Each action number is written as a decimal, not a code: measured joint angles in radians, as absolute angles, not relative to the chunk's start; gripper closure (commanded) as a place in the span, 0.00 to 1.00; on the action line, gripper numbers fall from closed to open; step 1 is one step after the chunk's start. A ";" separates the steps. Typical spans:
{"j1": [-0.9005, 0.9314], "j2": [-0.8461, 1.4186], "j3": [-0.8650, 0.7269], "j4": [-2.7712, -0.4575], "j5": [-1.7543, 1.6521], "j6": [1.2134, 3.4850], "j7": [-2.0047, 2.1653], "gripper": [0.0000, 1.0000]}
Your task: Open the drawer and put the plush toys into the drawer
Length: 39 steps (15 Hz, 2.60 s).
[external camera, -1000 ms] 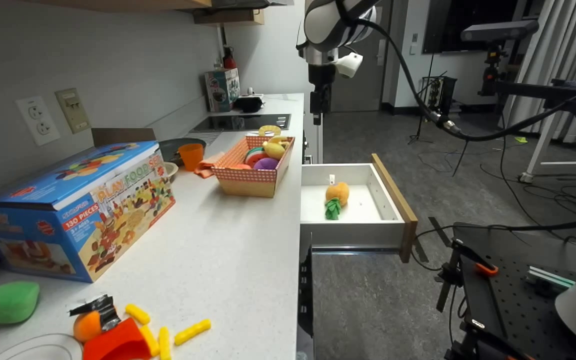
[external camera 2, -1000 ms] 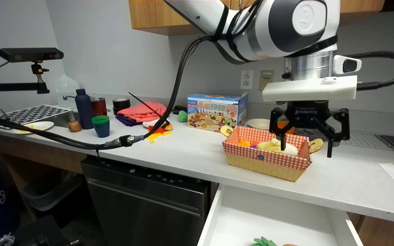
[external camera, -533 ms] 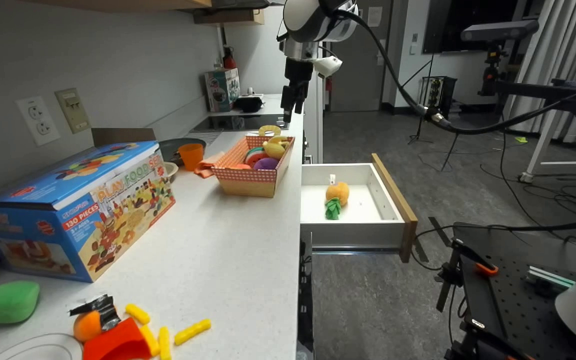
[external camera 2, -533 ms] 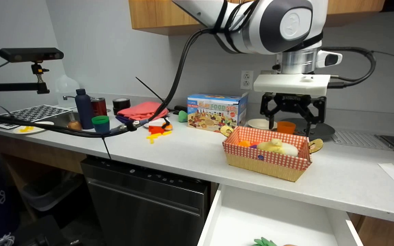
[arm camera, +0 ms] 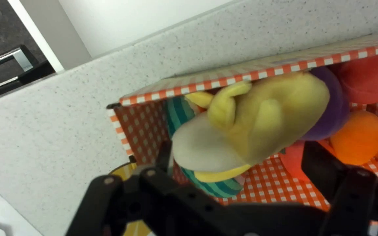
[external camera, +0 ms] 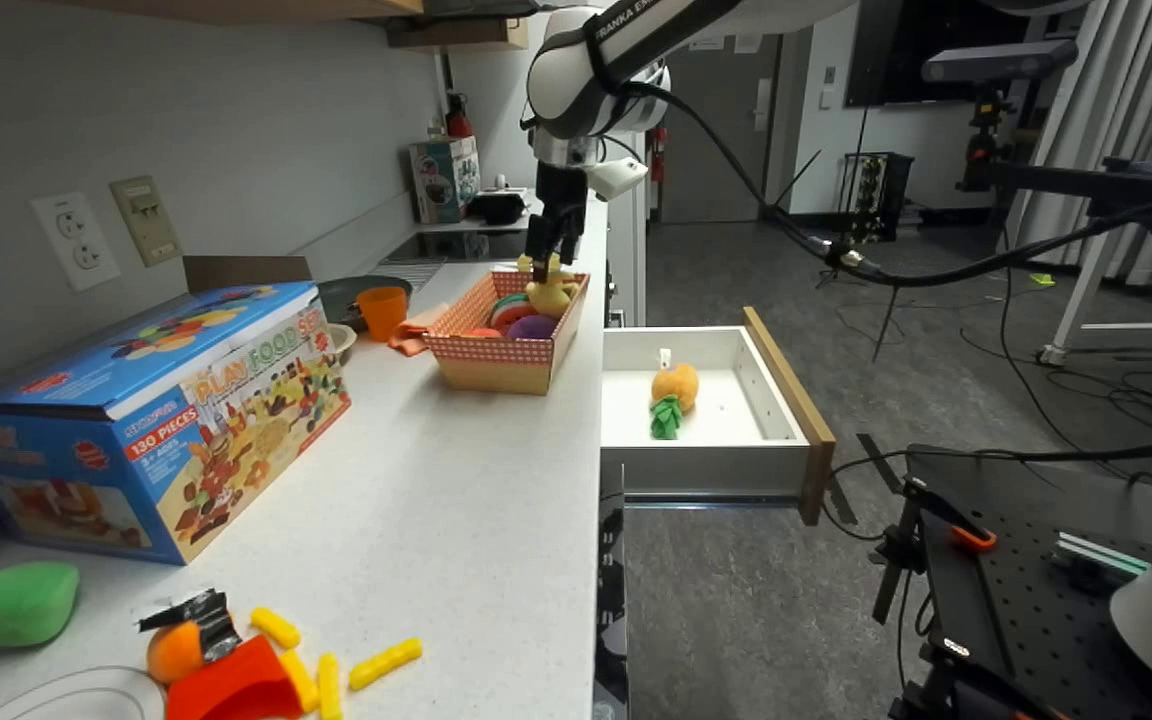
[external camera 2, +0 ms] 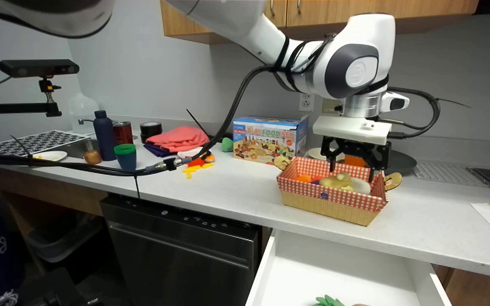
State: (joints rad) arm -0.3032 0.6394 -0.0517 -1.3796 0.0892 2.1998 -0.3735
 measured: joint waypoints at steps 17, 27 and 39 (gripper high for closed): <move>-0.303 0.754 -0.051 -1.245 0.087 2.161 -0.333 0.95; -0.328 0.510 -0.084 -1.419 0.085 2.181 -0.348 0.97; -0.349 0.435 -0.134 -1.752 0.064 2.179 -0.359 0.56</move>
